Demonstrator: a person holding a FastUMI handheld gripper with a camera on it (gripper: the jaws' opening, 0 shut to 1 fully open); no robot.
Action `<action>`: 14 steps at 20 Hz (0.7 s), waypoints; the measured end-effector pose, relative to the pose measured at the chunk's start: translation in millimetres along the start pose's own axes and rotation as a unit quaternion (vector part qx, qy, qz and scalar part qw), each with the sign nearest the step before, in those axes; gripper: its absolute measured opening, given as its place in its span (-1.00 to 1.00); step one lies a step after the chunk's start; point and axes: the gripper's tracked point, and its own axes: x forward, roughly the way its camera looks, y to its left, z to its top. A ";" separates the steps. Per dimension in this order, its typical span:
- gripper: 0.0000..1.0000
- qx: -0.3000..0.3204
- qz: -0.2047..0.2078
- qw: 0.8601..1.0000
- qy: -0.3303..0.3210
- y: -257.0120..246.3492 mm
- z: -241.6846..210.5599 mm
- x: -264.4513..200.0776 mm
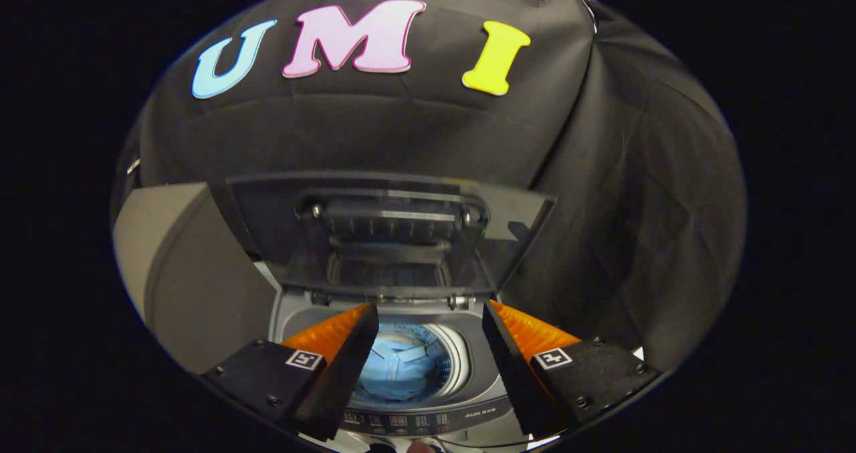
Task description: Put the clothes into the washing machine and then close the washing machine lid.
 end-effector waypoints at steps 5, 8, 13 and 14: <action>0.96 0.012 0.007 0.999 -0.040 9.5 65.8 5.2; 0.96 0.020 0.016 0.998 -0.052 15.6 93.0 16.9; 0.95 0.024 0.012 0.999 -0.037 15.7 113.2 50.5; 0.96 0.028 0.014 0.999 -0.028 16.3 114.6 61.3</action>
